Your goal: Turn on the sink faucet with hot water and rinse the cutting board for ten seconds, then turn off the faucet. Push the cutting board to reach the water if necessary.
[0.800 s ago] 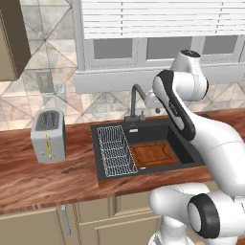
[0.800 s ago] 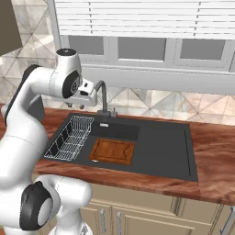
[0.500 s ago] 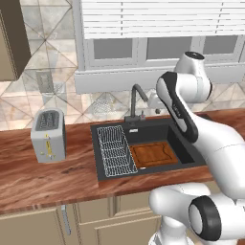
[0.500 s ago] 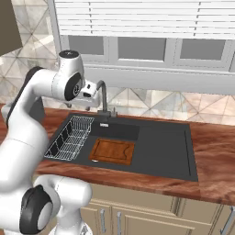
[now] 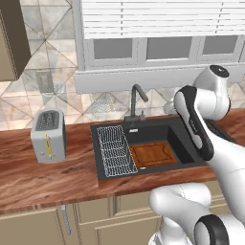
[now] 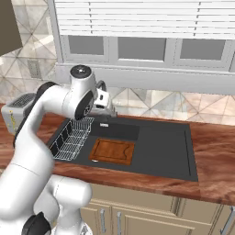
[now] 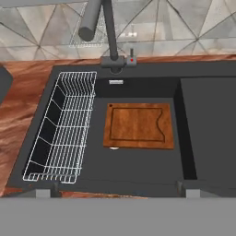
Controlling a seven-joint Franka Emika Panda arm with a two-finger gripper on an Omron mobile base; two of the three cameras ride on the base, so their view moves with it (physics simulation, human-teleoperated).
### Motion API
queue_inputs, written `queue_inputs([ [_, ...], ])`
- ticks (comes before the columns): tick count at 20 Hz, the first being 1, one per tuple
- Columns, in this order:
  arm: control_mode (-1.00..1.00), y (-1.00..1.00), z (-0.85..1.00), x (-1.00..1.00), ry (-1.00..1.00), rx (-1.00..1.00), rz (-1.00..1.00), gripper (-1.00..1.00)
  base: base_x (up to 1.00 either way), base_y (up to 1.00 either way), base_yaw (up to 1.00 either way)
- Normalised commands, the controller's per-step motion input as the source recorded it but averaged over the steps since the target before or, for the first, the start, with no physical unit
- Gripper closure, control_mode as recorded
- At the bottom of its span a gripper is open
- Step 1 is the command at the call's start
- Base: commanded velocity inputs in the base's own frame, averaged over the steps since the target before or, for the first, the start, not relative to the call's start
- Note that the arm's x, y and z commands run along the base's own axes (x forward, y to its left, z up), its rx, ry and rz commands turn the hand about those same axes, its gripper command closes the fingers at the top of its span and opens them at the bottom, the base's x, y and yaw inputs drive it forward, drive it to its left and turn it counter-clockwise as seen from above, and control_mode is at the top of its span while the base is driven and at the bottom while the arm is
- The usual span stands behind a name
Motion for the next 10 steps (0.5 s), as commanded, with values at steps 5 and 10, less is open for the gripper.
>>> queue_inputs([
  [5,-1.00,-0.21,-0.22,0.00,-0.39,0.01,0.02,-1.00,0.00,0.00,0.00],
  [10,-1.00,-0.22,-0.15,0.07,-0.36,0.07,0.08,-1.00,0.00,0.00,0.00],
])
